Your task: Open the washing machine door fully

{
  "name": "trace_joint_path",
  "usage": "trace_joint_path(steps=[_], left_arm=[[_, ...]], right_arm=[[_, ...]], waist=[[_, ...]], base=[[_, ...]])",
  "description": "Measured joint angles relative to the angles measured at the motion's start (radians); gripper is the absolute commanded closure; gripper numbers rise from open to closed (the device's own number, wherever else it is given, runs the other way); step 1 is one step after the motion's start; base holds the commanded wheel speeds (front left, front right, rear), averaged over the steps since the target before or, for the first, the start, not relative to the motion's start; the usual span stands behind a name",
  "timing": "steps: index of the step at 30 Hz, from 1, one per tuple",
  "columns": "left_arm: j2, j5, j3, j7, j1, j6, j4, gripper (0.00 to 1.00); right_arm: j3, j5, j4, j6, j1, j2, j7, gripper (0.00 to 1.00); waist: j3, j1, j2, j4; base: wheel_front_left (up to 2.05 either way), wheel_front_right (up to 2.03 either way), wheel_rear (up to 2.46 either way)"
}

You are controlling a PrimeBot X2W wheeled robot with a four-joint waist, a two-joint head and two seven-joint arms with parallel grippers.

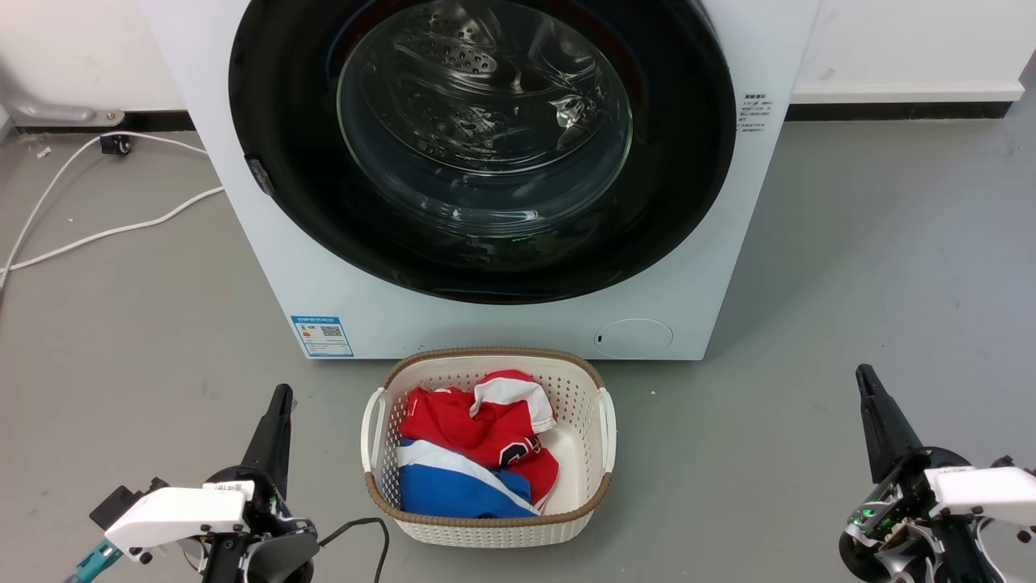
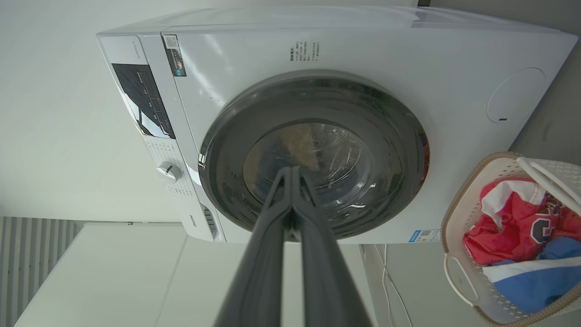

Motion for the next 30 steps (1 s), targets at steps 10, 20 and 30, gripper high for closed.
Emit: trace_joint_path(steps=[10,20,30], left_arm=[[0.0,0.0,0.001,0.0,0.0,0.0,0.0,1.0],[0.0,0.0,0.001,0.0,0.0,0.0,0.0,1.0],[0.0,0.0,0.001,0.0,0.0,0.0,0.0,1.0]], right_arm=[[-0.004,-0.002,0.0,0.0,0.0,0.003,0.004,1.0],[-0.007,-0.005,0.001,0.0,-0.001,0.006,0.005,1.0],[-0.01,-0.009,0.001,0.0,-0.002,0.008,0.008,1.0]], waist=[[0.0,0.0,0.0,0.0],[0.0,0.0,0.0,0.0],[0.0,0.0,0.0,0.0]], base=[[0.0,0.0,0.0],[0.0,0.0,0.0],[0.0,0.0,0.0]])
